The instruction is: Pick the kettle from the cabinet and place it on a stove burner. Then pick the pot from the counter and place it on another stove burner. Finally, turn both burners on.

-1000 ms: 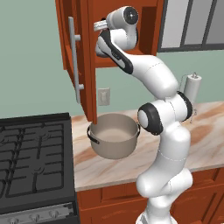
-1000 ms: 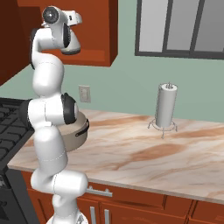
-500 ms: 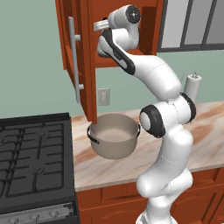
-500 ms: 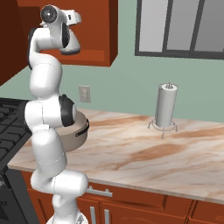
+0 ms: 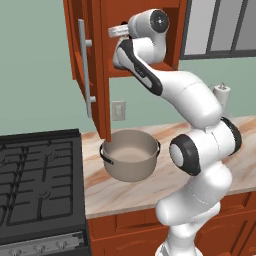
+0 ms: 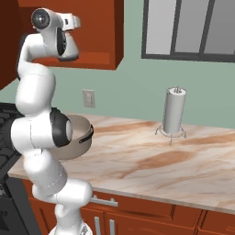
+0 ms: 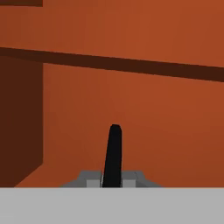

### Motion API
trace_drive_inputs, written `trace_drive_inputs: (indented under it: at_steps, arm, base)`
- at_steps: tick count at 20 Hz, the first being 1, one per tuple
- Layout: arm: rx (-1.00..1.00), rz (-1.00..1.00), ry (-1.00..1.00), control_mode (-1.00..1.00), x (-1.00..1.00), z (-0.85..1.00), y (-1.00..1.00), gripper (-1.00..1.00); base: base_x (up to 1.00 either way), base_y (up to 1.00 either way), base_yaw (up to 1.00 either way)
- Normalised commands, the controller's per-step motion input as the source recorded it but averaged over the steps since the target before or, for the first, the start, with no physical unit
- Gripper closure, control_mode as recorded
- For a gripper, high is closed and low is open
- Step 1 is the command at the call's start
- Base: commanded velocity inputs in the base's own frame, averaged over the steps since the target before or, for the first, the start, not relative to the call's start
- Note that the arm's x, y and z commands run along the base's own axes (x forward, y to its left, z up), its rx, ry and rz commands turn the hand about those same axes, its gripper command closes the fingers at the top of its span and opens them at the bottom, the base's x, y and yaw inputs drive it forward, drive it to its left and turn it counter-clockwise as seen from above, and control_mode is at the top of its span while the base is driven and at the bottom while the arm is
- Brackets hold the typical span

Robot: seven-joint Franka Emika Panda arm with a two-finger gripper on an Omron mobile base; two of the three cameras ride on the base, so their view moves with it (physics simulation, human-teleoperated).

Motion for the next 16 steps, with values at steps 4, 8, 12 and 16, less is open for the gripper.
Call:
trace_drive_inputs:
  at_steps: [4, 8, 12, 16]
  arm:
    - [0.09, -0.02, -0.05, -1.00, -0.75, -0.04, -0.09, 1.00]
    - [0.06, -0.02, -0.05, -1.00, -0.61, 0.00, -0.09, 1.00]
    - [0.02, -0.01, -0.05, -1.00, -0.53, 0.01, -0.09, 1.00]
    - [0.01, -0.01, -0.03, -1.00, -0.50, 0.01, -0.09, 1.00]
  base:
    - [0.00, 0.00, 0.00]
    - [0.00, 0.00, 0.00]
    - [0.00, 0.00, 0.00]
    - [0.00, 0.00, 0.00]
